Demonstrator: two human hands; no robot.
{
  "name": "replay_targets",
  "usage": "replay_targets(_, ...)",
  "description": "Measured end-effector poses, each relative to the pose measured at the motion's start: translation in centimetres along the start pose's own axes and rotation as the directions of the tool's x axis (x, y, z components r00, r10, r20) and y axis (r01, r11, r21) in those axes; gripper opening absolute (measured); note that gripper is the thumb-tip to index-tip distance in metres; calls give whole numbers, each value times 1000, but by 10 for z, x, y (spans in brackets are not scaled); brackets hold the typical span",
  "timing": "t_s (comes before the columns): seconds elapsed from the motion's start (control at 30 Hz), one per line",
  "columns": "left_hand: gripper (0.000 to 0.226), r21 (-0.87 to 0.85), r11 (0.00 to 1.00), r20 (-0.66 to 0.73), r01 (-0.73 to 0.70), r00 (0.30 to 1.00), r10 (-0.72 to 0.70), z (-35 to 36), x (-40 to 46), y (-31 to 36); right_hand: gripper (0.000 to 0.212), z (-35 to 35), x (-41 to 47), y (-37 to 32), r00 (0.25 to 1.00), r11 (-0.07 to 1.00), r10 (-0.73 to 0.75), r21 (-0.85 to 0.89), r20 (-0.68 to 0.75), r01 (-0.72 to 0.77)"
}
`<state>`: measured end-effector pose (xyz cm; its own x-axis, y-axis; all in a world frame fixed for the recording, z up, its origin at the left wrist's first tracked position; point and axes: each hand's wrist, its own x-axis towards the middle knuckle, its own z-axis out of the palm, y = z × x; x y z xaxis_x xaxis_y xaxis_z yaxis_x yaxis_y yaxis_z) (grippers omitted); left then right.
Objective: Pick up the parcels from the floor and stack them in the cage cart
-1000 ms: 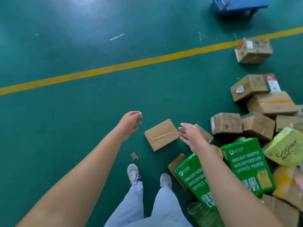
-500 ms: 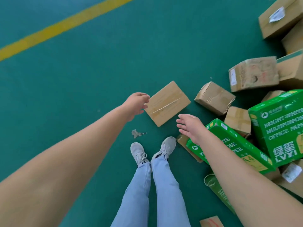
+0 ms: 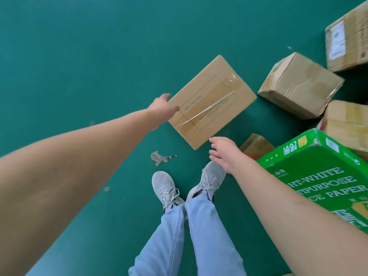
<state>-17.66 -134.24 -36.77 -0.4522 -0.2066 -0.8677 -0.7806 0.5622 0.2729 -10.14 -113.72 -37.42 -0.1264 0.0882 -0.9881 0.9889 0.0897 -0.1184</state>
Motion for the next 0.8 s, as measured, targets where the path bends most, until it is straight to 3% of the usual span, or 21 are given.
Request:
replay_targets(0.17, 65, 76, 997, -49, 14, 999, -10, 26, 55, -8, 57, 8, 53, 14, 999, 998, 46, 39, 28, -47)
replay_targets(0.27, 53, 84, 994, -1, 68, 998, -69, 34, 75, -10, 60, 17, 70, 18, 997, 997, 54, 46, 56, -56)
replay_targets(0.4, 58, 90, 995, 20, 42, 999, -44, 29, 73, 1, 71, 17, 67, 13, 1000, 997, 10, 75, 14, -11)
replay_targets(0.6, 52, 124, 989, 73, -84, 995, 75, 0, 7, 72, 95, -31, 5, -26, 977, 961, -179, 194, -118, 199)
replay_targets(0.8, 69, 50, 988, 145, -145, 980, 136, -27, -117, 170, 76, -104, -119, -71, 934, 901, -275, 278, -228, 333)
